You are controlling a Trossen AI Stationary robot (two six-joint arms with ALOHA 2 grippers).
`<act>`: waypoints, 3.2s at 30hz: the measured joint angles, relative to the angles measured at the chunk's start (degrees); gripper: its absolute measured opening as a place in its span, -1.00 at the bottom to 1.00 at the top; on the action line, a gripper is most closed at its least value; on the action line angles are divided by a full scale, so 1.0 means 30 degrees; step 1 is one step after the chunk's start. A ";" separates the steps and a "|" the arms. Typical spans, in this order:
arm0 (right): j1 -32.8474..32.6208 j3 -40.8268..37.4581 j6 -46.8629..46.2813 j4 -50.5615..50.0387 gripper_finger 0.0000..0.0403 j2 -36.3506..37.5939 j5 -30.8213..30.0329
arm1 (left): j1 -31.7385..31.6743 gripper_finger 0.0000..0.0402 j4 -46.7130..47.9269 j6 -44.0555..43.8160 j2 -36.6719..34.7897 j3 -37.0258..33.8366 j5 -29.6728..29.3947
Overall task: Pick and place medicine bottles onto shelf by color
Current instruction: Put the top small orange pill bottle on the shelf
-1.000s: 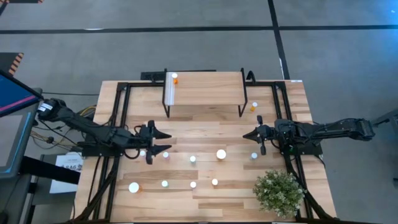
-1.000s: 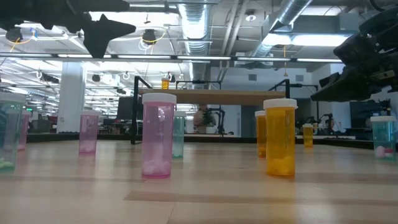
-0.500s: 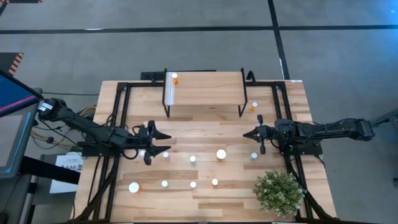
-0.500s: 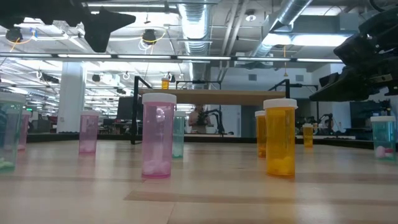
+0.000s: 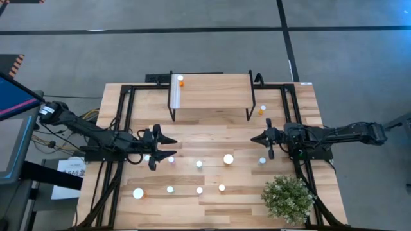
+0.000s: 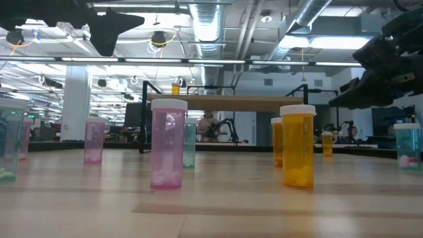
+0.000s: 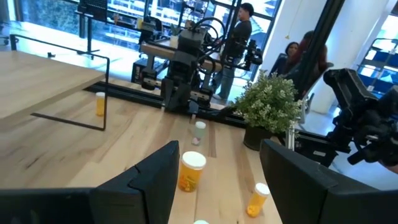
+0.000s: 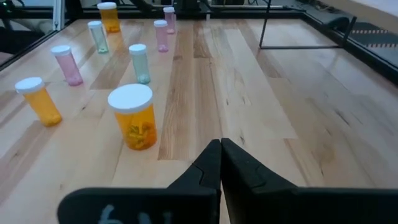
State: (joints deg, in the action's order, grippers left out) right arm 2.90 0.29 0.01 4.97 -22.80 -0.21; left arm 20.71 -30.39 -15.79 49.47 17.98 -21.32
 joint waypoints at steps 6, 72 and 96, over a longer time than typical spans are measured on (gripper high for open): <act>0.0000 0.0002 -0.0008 -0.0009 -0.84 0.0006 0.0000 | 0.0000 0.06 0.0006 0.0014 0.0007 0.0000 -0.0015; -0.2160 0.4917 -0.3826 0.2908 -0.44 -0.3753 -0.0121 | 0.0007 0.06 -0.2817 0.3740 -0.1724 -0.1573 0.2438; 0.0036 0.4985 -0.2699 -0.0358 -0.44 -0.3586 -0.3490 | 0.0007 0.06 -0.4443 0.2875 -0.4743 -0.3920 0.2397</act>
State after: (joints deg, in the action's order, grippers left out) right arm 3.00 15.25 -8.08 3.90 -33.56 -10.68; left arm 20.73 -43.72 -7.17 35.24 6.22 -14.13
